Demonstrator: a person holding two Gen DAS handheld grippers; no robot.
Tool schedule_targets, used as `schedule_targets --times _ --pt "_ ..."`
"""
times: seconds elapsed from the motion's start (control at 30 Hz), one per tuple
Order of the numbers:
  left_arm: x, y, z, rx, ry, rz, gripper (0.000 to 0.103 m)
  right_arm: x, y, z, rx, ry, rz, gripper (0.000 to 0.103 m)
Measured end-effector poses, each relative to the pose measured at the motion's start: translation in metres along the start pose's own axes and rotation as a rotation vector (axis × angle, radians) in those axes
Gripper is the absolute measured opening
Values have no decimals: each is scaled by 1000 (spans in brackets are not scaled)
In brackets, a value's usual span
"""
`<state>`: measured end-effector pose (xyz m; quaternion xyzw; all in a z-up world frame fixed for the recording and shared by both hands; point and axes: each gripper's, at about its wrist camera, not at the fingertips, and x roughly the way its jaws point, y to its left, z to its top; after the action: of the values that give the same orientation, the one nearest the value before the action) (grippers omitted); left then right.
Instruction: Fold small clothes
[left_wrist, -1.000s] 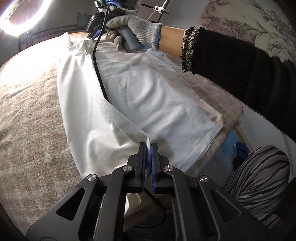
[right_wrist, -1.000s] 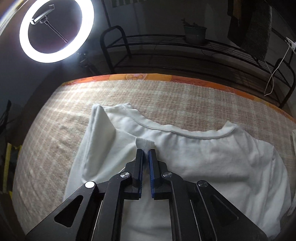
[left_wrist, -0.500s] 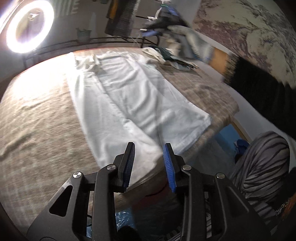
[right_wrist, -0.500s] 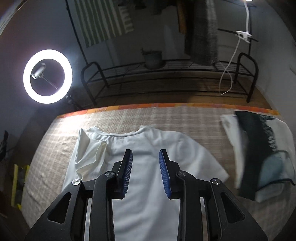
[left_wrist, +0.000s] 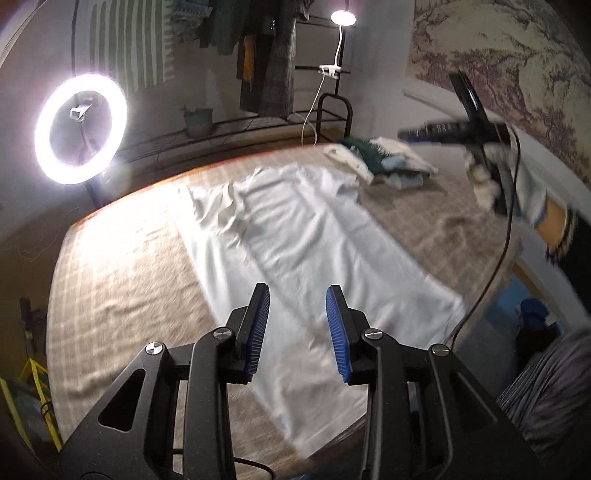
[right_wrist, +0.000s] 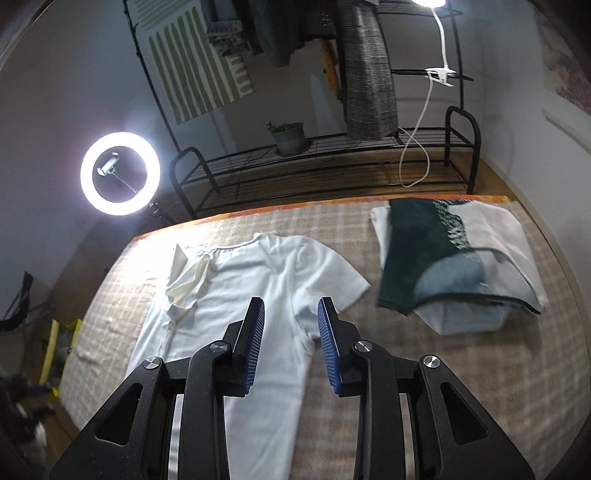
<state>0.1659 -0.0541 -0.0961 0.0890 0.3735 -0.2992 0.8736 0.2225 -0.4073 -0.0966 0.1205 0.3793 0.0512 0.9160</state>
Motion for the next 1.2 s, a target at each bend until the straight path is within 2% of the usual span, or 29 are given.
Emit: schedule_targets --times 0.1,0.27,0.5,0.57,0.6,0.63,0.7,0.73,0.8,0.9,0.97,1.0,1.1,1.2 --pt "10 -29 8 4 0 -31 32 -4 -16 -7 30 11 14 28" --pt "56 -102 -16 13 79 -133 32 1 -43 -23 91 47 50 28" --pt "116 -184 -49 77 173 -144 32 3 -75 -42 123 82 89 28" --pt "129 -195 -52 68 194 -172 32 0 -82 -43 122 85 93 28" --pt "135 -202 -54 67 208 -196 32 -1 -86 -43 120 84 98 33" --pt "138 -206 -56 72 216 -210 32 -2 -89 -44 120 81 101 44" --pt "148 -218 -59 91 235 -216 36 -4 -94 -44 115 79 103 50" --pt "153 -223 -60 100 244 -210 43 -3 -97 -45 115 83 103 50" --pt "162 -227 -62 101 255 -203 49 0 -102 -46 120 90 107 50" --pt "176 -234 -66 95 274 -178 49 10 -107 -48 137 101 127 50" --pt "181 -237 -66 110 257 -152 49 19 -107 -48 148 107 145 50" --pt "182 -240 -66 130 244 -130 48 24 -106 -48 153 111 156 50" --pt "184 -238 -64 143 225 -61 7 41 -100 -46 164 123 193 50" --pt "180 -220 -57 55 240 -102 5 61 -89 -41 179 137 231 50"
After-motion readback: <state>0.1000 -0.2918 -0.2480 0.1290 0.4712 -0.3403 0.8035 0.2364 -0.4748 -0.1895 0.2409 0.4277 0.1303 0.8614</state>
